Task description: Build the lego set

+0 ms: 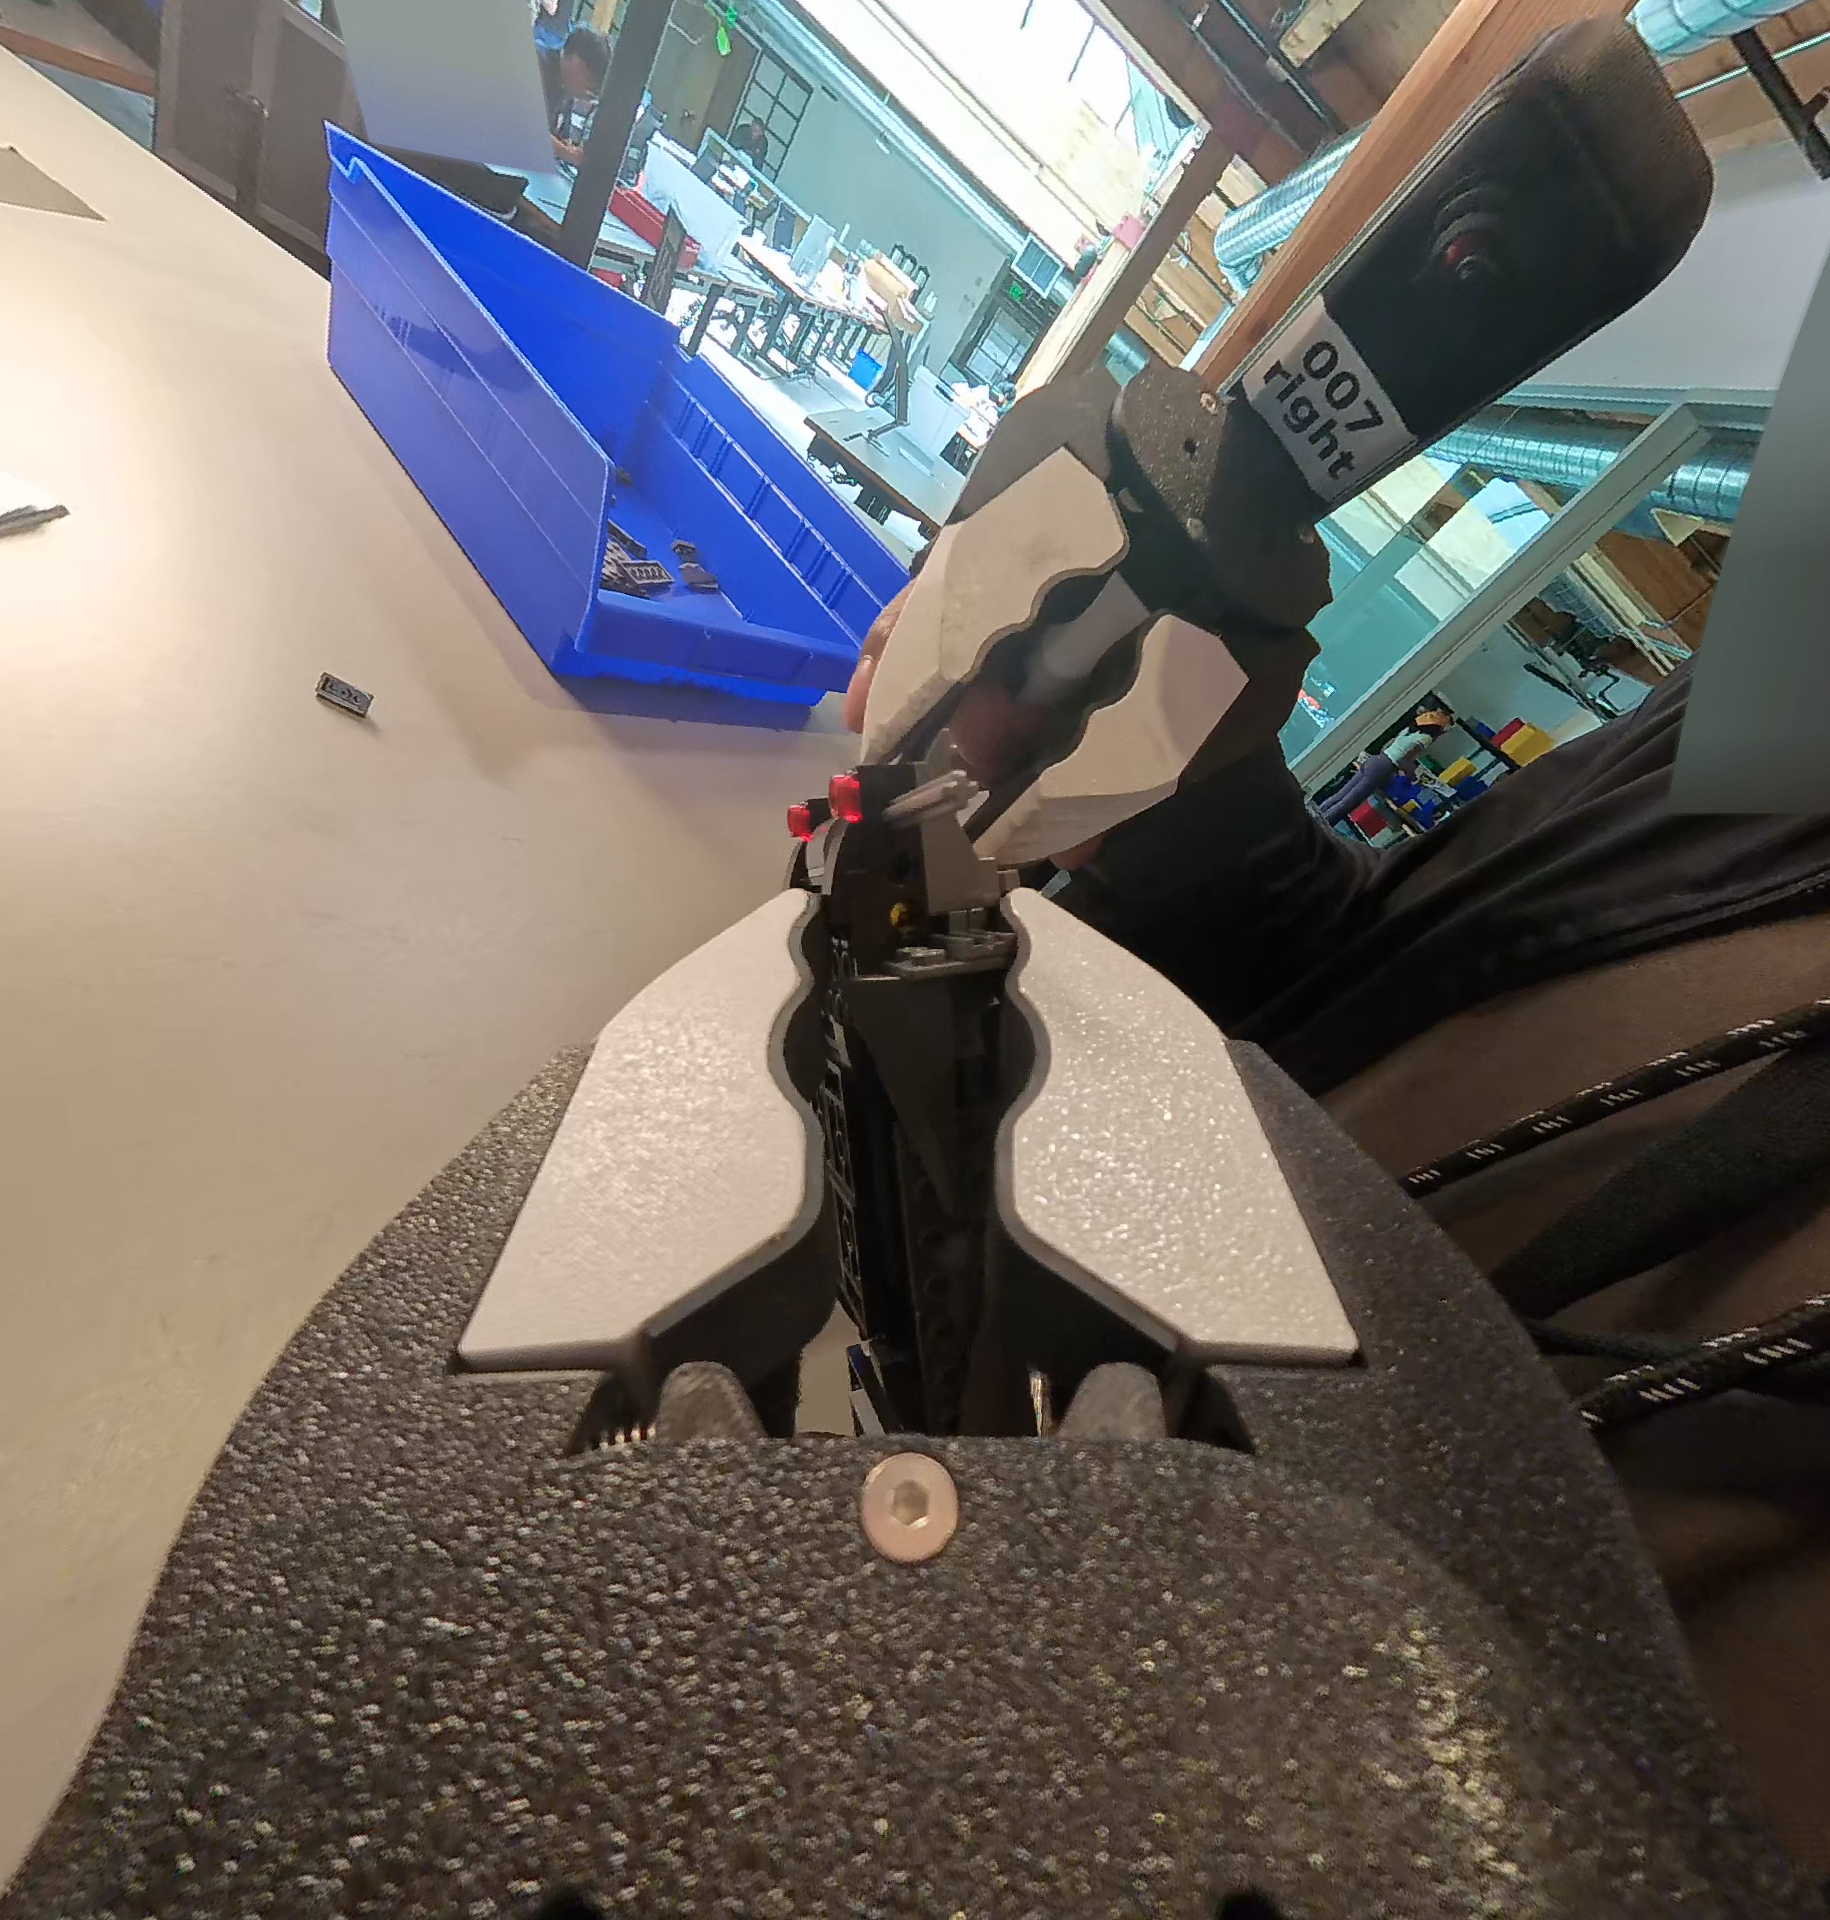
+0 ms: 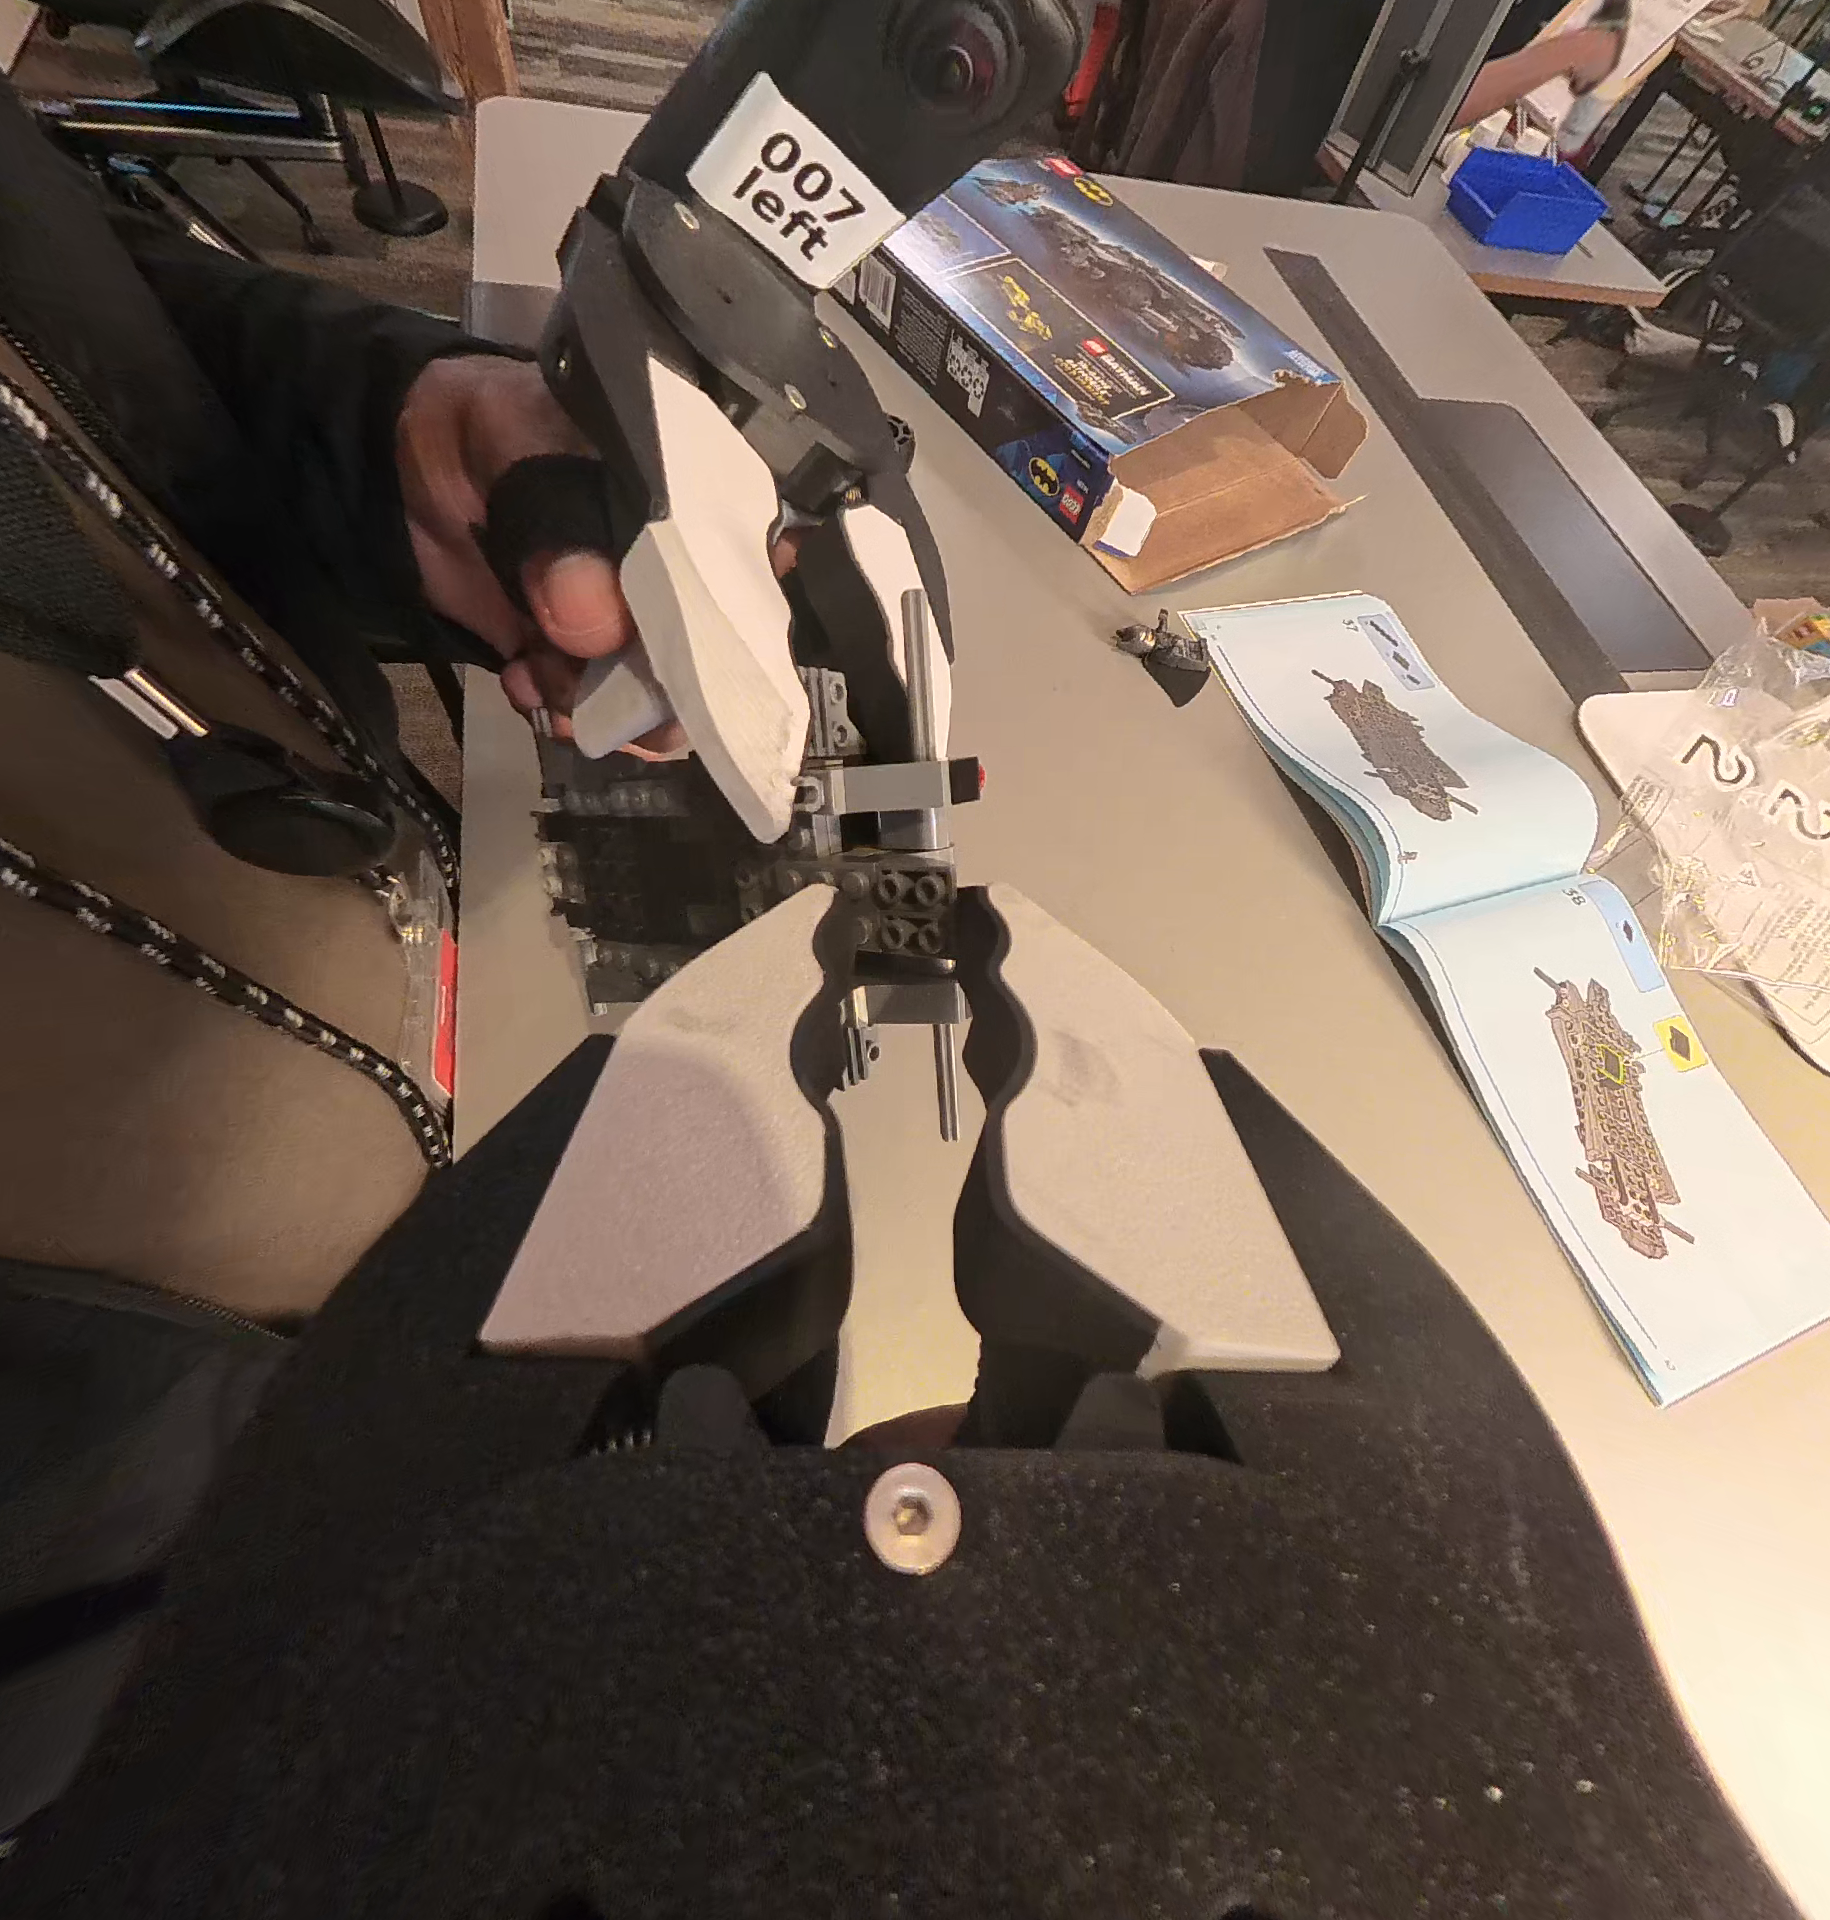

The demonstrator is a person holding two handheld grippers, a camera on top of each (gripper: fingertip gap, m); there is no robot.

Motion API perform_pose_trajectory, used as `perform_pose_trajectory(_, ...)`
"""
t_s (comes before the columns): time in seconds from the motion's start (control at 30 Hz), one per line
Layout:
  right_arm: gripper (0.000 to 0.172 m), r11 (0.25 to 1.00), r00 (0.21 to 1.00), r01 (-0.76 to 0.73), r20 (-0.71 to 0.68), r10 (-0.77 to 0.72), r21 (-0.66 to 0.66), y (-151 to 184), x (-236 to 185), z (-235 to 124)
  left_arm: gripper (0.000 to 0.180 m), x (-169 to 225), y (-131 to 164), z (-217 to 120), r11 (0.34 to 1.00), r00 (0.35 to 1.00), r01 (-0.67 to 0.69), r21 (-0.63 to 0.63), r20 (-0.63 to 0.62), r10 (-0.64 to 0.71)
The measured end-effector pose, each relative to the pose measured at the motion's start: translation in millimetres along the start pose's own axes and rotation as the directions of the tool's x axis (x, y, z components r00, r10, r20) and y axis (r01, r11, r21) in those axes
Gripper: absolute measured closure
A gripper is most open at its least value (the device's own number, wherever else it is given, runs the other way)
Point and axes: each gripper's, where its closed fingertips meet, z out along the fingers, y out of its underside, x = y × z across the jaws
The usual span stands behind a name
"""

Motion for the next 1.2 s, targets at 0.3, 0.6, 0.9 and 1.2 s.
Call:
perform_pose_trajectory(0.3, 0.153, 1.000, 1.000, -0.012, -0.001, 0.012, 0.001, 2.7, -0.9, -0.7, 0.151, -0.6, 1.6, 1.9, 1.000, 1.000, 0.004, -0.003, 0.005, -0.004)
perform_pose_trajectory(0.6, 0.144, 0.998, 0.967, -0.045, -0.248, 0.056, 0.051, -4.1, 23.9, 1.2, 0.150, -27.2, -15.5, -3.0, 0.926, 0.946, 0.321, 0.198, -0.024, -0.323)
perform_pose_trajectory(0.9, 0.144, 0.988, 0.906, 0.129, -0.395, -0.151, -0.081, -1.3, 14.9, 22.9, 0.151, -51.9, -18.4, -12.3, 0.806, 0.857, 0.496, 0.323, -0.032, -0.514)
perform_pose_trajectory(1.2, 0.143, 0.954, 0.841, 0.228, -0.454, -0.293, -0.194, 6.6, 14.4, 36.2, 0.150, -51.3, -21.7, -13.5, 0.817, 0.864, 0.467, 0.338, 0.023, -0.503)
